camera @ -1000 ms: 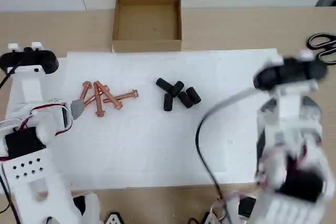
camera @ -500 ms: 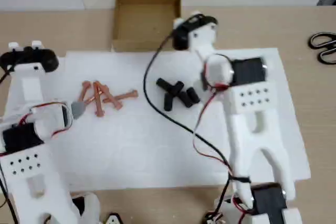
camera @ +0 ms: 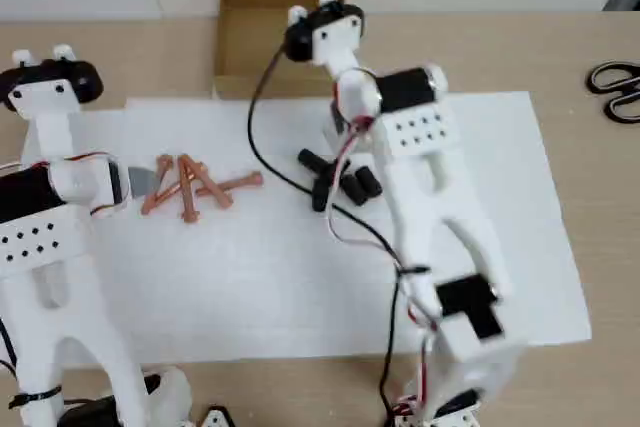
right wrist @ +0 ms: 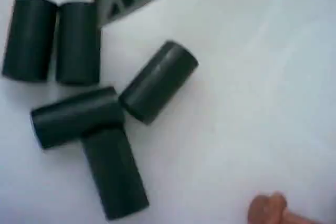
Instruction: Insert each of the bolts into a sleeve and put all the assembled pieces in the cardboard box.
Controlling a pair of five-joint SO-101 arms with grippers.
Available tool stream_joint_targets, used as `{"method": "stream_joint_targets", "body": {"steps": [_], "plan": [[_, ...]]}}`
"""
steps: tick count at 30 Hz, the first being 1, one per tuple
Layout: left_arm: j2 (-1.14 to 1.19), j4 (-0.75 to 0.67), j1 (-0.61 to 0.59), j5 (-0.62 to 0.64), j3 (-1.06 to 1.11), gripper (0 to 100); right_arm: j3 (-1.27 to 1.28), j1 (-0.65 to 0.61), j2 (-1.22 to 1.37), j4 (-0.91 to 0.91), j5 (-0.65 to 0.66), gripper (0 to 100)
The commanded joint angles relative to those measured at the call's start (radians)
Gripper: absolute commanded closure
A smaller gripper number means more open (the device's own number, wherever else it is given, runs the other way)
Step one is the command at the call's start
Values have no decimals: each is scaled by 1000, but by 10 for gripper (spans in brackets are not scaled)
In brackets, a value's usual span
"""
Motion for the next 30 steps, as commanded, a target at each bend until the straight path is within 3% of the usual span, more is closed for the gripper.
{"method": "stream_joint_targets", "body": {"steps": [1, 12, 30], "plan": [[2, -23, 3, 40, -45, 701, -258, -16, 147, 54, -17, 790], [2, -18, -2, 68, -44, 701, -652, -77, 561, 85, -14, 790], [2, -18, -2, 89, -42, 701, -703, -163, 743, 85, -12, 790]]}}
